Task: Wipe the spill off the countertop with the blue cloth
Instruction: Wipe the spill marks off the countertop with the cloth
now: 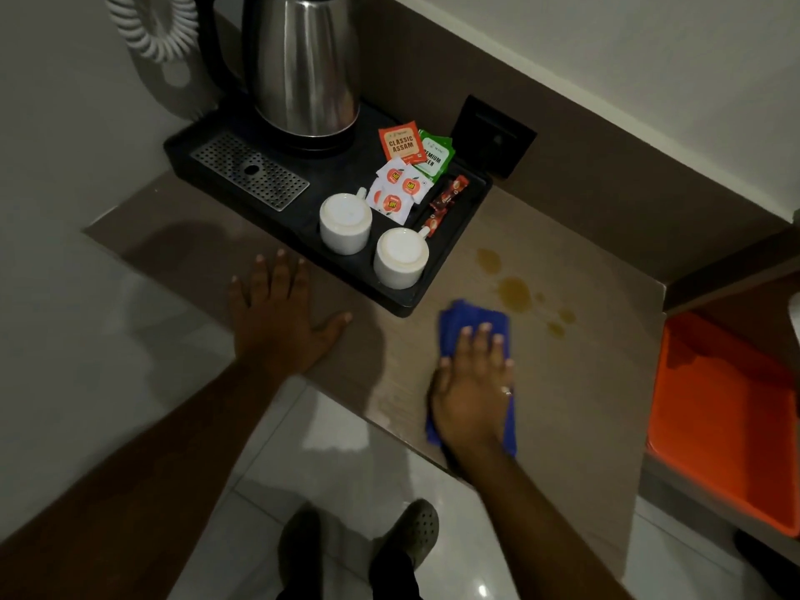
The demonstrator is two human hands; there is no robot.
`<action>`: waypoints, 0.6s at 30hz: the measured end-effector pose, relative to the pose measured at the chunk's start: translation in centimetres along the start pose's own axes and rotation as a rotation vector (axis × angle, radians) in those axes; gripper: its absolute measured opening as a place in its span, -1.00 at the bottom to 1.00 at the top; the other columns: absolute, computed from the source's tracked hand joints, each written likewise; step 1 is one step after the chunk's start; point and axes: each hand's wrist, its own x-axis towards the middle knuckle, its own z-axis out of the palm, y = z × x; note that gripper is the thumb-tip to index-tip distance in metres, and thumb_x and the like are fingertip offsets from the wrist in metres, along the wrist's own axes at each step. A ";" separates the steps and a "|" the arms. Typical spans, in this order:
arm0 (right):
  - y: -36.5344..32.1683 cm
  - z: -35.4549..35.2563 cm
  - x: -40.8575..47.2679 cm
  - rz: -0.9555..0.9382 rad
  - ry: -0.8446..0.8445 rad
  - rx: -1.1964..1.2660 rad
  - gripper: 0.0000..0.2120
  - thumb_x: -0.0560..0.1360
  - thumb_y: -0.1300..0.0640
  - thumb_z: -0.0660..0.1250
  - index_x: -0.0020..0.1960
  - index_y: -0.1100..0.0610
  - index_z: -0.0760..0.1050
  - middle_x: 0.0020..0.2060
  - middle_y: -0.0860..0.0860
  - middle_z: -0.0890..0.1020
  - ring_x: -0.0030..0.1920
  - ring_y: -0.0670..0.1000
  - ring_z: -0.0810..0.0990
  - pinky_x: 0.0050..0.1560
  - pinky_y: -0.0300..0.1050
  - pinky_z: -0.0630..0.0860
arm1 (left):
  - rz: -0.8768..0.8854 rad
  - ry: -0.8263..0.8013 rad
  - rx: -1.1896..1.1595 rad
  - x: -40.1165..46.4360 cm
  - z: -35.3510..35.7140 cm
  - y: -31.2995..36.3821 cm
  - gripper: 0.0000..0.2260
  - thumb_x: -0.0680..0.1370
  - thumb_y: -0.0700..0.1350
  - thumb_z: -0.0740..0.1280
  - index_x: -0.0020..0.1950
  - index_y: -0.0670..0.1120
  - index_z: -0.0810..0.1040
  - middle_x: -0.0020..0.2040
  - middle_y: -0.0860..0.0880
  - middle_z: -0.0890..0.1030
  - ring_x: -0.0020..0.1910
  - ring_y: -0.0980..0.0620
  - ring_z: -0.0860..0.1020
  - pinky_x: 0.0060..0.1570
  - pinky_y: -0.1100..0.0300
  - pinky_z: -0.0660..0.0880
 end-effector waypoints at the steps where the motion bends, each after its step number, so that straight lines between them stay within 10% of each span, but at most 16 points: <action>1: 0.0 0.2 -1.5 -0.144 -0.030 -0.024 -0.45 0.61 -0.08 -0.10 0.55 0.08 -0.03 0.56 0.07 -0.02 0.56 0.10 -0.10 0.51 0.08 -0.17 | 0.003 0.002 -0.004 0.0 0.0 0.0 -0.07 0.39 0.51 -0.10 0.57 -0.07 0.08 0.60 -0.20 0.08 0.56 -0.27 0.03 0.45 -0.34 -0.02; 5: 8.8 -1.6 -5.7 -0.342 -0.096 -0.030 -0.48 0.58 -0.10 -0.04 0.51 0.00 0.06 0.53 0.01 0.12 0.54 0.06 0.05 0.49 0.16 0.04 | 0.007 0.004 -0.019 0.0 -0.1 0.0 -0.07 0.39 0.51 -0.05 0.57 -0.08 0.13 0.60 -0.20 0.12 0.55 -0.27 0.06 0.44 -0.34 -0.02; 9: 17.9 -4.0 -4.9 0.086 -0.027 -0.021 -0.42 0.58 -0.09 -0.08 0.52 0.15 0.12 0.54 0.14 0.12 0.55 0.17 0.05 0.51 0.24 0.03 | 0.023 0.022 -0.015 -0.1 0.0 0.0 -0.09 0.39 0.49 -0.01 0.56 -0.10 0.16 0.58 -0.21 0.15 0.54 -0.29 0.10 0.42 -0.35 0.02; 15: 10.4 -4.1 7.0 0.773 0.072 0.148 -0.42 0.61 -0.01 0.00 0.55 0.20 -0.02 0.56 0.20 -0.01 0.55 0.26 -0.06 0.50 0.25 -0.10 | 0.015 0.035 0.003 0.1 0.1 0.0 -0.09 0.40 0.50 0.00 0.56 -0.08 0.15 0.59 -0.19 0.14 0.55 -0.27 0.09 0.42 -0.34 0.04; 18: 6.2 -2.4 8.4 0.369 0.071 0.091 -0.44 0.63 0.00 -0.04 0.55 0.19 -0.03 0.57 0.18 0.00 0.56 0.21 -0.06 0.51 0.18 -0.13 | 0.016 0.036 0.011 0.0 0.0 0.0 -0.11 0.41 0.49 0.02 0.56 -0.09 0.15 0.59 -0.20 0.14 0.55 -0.27 0.09 0.43 -0.35 0.04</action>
